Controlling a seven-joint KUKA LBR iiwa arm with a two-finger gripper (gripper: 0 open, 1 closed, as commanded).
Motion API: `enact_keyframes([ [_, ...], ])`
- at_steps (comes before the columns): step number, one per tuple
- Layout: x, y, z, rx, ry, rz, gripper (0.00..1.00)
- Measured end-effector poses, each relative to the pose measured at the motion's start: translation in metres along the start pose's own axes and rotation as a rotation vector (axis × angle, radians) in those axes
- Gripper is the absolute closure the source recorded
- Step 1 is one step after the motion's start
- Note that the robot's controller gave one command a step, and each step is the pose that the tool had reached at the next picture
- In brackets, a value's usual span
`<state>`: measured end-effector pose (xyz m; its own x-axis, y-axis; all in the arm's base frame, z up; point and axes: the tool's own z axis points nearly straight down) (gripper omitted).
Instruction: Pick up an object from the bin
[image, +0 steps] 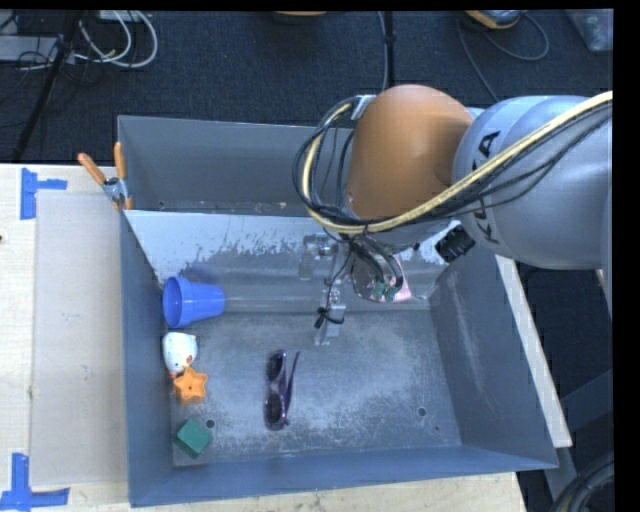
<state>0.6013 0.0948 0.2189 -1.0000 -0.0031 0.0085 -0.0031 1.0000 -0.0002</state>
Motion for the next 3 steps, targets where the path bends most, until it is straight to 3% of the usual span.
enact_keyframes([
  [1,-0.001,-0.001,-0.005,-0.001,-0.008,0.002,0.00],
  [2,0.008,0.007,0.034,0.000,-0.008,-0.137,0.00],
  [3,0.034,0.023,0.058,0.000,-0.005,-0.432,0.00],
])
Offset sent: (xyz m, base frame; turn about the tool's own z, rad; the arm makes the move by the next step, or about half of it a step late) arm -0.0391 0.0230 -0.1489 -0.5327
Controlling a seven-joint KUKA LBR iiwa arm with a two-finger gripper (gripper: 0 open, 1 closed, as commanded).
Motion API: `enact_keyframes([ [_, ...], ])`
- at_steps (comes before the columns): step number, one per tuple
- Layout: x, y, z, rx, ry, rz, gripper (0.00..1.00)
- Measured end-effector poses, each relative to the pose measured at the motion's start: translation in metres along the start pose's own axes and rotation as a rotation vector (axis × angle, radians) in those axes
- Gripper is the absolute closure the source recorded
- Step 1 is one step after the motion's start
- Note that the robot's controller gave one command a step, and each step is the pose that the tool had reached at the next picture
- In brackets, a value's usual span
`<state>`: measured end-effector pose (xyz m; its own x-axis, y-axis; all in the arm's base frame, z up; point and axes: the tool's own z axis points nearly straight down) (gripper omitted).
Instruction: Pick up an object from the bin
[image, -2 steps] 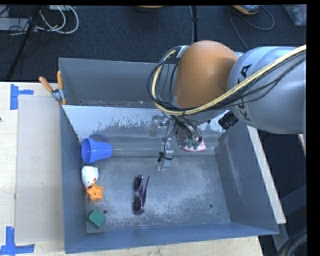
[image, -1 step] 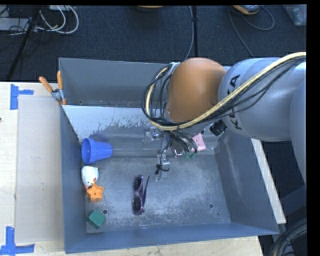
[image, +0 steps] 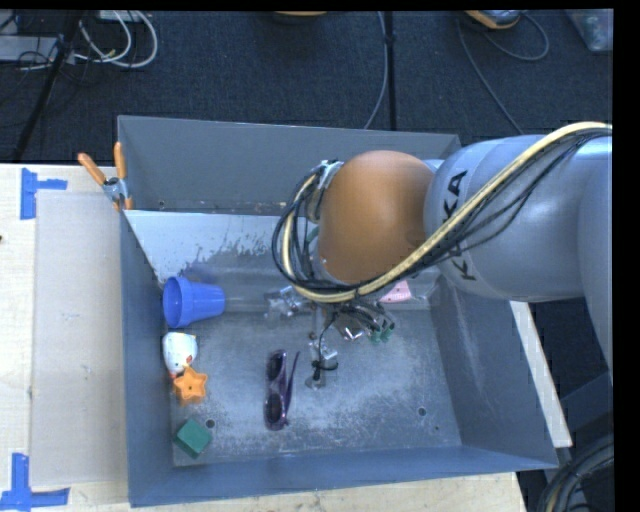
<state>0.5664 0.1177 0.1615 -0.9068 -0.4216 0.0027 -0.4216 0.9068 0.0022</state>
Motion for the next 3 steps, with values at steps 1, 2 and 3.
enact_keyframes([
  [1,0.004,0.005,0.010,0.001,-0.001,-0.164,0.00],
  [2,0.008,0.012,0.066,0.001,-0.003,-0.547,0.00],
  [3,-0.001,0.025,0.092,-0.002,0.001,-0.641,1.00],
])
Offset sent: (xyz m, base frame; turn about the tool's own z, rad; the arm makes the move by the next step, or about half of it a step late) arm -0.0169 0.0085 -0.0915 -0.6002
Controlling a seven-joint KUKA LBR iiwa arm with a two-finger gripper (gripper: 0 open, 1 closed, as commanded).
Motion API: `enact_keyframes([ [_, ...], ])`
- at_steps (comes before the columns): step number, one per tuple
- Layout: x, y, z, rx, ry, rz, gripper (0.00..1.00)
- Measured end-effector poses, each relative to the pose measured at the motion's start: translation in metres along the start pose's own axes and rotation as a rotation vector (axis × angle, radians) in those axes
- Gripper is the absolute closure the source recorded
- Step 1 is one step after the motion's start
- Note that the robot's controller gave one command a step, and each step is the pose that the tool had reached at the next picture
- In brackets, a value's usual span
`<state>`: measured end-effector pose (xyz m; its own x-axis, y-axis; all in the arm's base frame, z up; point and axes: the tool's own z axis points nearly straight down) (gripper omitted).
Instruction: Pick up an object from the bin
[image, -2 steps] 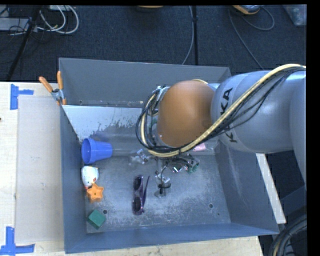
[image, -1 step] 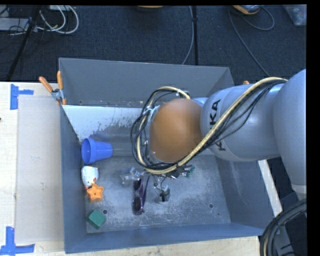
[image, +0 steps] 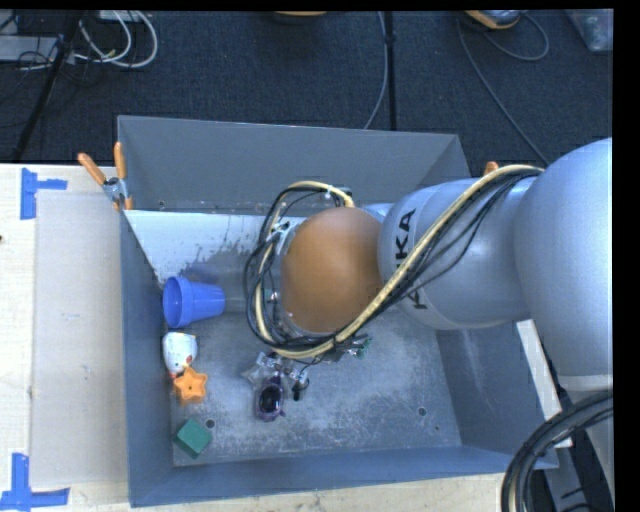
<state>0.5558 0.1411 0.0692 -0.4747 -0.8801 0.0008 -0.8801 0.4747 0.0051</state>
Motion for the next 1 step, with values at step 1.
enact_keyframes([
  [1,0.0001,-0.0001,0.0000,0.000,0.000,0.001,1.00],
])
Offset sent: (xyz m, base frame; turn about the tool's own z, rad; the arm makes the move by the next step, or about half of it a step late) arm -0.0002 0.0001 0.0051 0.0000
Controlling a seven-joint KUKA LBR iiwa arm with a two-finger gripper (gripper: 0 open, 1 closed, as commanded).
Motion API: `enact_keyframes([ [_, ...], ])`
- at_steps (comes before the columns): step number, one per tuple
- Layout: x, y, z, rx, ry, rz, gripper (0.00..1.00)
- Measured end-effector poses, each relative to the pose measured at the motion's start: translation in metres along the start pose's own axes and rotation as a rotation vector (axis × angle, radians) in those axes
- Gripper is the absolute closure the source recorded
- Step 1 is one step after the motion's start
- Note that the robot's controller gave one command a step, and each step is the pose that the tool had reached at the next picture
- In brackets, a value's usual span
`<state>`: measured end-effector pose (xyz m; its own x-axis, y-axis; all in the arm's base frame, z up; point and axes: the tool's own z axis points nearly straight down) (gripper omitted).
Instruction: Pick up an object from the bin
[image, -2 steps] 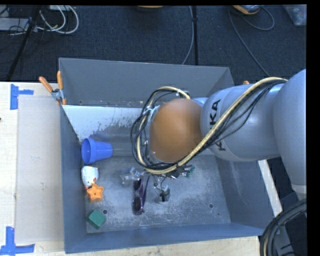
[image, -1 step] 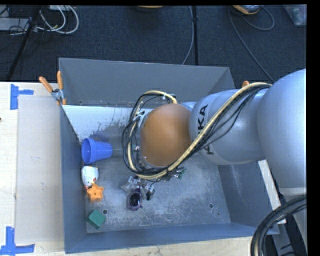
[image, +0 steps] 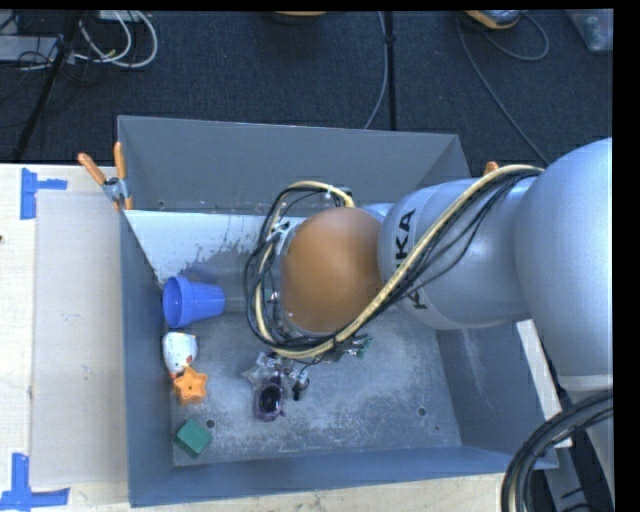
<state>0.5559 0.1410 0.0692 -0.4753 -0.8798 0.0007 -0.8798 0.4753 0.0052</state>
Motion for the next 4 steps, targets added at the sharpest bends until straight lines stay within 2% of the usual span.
enact_keyframes([
  [2,0.000,0.001,-0.003,-0.002,0.001,0.003,1.00],
  [4,0.000,0.001,-0.025,-0.003,0.002,0.005,1.00],
])
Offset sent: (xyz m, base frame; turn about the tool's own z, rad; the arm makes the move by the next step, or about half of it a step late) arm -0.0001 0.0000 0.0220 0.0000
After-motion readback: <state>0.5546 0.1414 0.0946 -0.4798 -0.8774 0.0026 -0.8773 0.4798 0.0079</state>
